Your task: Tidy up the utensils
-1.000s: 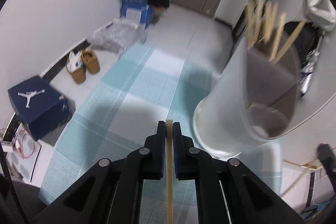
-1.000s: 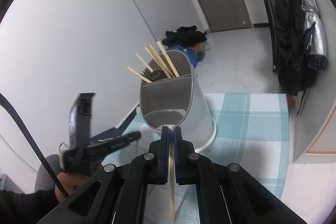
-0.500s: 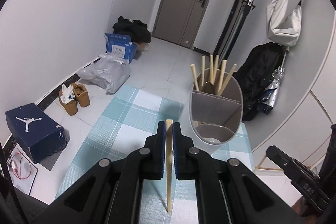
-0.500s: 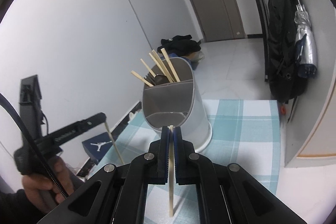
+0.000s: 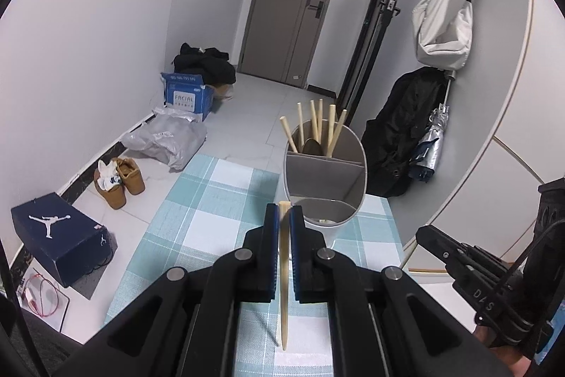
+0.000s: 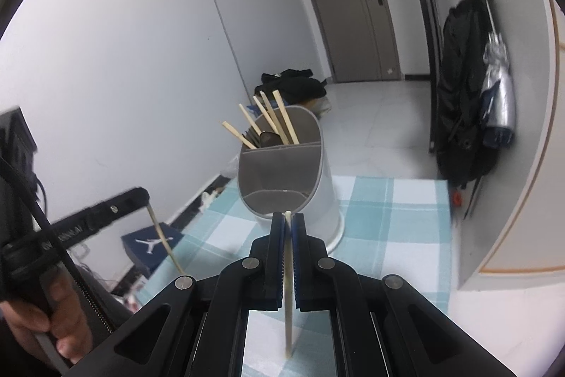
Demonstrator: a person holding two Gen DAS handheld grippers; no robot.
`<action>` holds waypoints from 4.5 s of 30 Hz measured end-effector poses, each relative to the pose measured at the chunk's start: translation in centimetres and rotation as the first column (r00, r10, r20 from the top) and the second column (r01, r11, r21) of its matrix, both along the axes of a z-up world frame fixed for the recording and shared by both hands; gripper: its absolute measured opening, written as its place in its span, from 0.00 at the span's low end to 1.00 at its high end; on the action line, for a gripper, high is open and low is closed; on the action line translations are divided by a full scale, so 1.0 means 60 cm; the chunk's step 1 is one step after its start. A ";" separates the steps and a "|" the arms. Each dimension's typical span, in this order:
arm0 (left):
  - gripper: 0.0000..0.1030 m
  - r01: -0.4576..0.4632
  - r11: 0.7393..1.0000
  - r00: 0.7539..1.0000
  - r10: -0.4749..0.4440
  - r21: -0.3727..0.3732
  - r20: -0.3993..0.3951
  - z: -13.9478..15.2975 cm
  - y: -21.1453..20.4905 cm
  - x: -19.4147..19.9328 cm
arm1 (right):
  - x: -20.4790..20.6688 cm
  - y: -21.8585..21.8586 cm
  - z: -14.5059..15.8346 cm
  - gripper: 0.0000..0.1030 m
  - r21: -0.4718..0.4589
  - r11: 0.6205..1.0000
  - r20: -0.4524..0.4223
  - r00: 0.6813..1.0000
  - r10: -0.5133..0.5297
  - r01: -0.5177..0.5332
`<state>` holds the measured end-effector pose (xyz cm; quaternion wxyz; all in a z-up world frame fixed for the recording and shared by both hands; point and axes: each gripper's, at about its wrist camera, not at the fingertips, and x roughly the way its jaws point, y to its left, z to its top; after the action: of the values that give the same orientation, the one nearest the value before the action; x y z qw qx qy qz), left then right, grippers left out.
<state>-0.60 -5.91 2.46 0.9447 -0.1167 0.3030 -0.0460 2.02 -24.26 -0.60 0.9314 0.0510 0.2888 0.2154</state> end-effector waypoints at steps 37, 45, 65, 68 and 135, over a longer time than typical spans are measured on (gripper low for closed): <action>0.02 0.058 0.979 0.982 -0.020 -0.197 0.190 0.191 0.003 0.089 | 0.054 -0.019 0.225 0.03 0.014 1.000 0.243 0.970 -0.004 0.000; 0.02 0.045 0.977 0.981 -0.004 -0.209 0.193 0.196 0.011 0.150 | 0.129 -0.005 0.270 0.03 0.008 1.000 0.271 0.962 0.018 -0.021; 0.02 0.102 0.993 0.988 -0.094 -0.059 0.126 0.147 -0.025 0.265 | 0.231 -0.001 0.215 0.03 0.063 0.997 0.255 0.966 0.034 -0.052; 0.03 0.125 0.991 0.987 -0.120 -0.045 0.105 0.140 -0.029 0.272 | 0.226 0.004 0.206 0.03 0.054 0.997 0.259 0.965 0.045 -0.061; 0.33 0.173 0.985 0.980 -0.172 0.001 -0.104 0.077 -0.018 0.248 | 0.222 -0.020 0.064 0.10 0.079 0.996 0.015 0.999 0.047 -0.048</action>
<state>14.25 -6.98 7.07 0.9208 -0.0875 0.3605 -0.1200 15.35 -25.47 3.24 0.9252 0.0798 0.2750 0.2492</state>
